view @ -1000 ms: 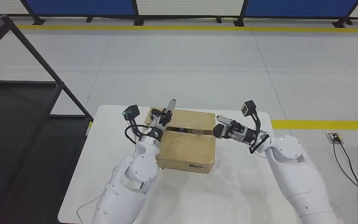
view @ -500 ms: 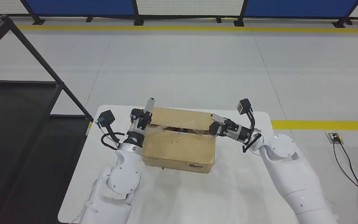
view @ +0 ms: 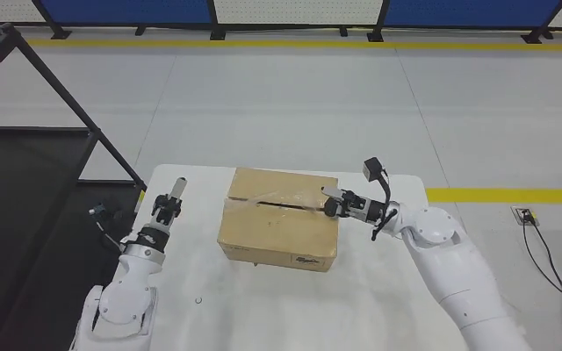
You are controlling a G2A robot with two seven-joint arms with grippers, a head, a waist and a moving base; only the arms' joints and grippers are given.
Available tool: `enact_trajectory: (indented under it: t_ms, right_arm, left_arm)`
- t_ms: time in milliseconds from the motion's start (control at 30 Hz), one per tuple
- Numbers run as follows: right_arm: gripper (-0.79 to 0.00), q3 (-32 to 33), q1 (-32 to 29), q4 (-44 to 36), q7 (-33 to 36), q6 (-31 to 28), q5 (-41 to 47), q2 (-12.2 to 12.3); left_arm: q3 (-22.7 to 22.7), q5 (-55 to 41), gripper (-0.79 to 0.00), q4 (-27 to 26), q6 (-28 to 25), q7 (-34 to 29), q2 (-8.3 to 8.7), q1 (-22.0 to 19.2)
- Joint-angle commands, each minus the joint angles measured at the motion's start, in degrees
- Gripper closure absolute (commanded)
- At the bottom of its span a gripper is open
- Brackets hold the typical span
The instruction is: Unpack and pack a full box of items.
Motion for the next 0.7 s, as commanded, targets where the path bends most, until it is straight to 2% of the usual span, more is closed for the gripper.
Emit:
enact_trajectory:
  t_ms: [0, 200, 400, 667]
  right_arm:
    - [-0.785, 0.1, 0.0, 0.0, -1.0, -0.3, 0.4, -0.1]
    - [-0.785, -0.8, 1.1, 0.5, -2.4, 0.4, 0.5, -0.5]
    - [-0.785, -1.7, 2.1, 1.4, -2.5, 1.7, -0.9, -0.7]
    - [-0.785, -3.0, 3.7, 3.1, -0.5, 2.1, -1.9, -1.0]
  left_arm:
    - [-0.8, -2.3, -0.785, 0.5, -0.6, -2.0, 0.17, 0.2]
    - [0.3, -5.5, -0.785, 2.7, -0.7, -7.0, 0.44, -1.9]
    - [2.3, -3.2, -0.785, 3.6, -2.5, -12.0, 0.95, -3.1]
    - [6.3, -3.5, -0.785, 5.1, -1.1, -12.4, 0.87, -5.3]
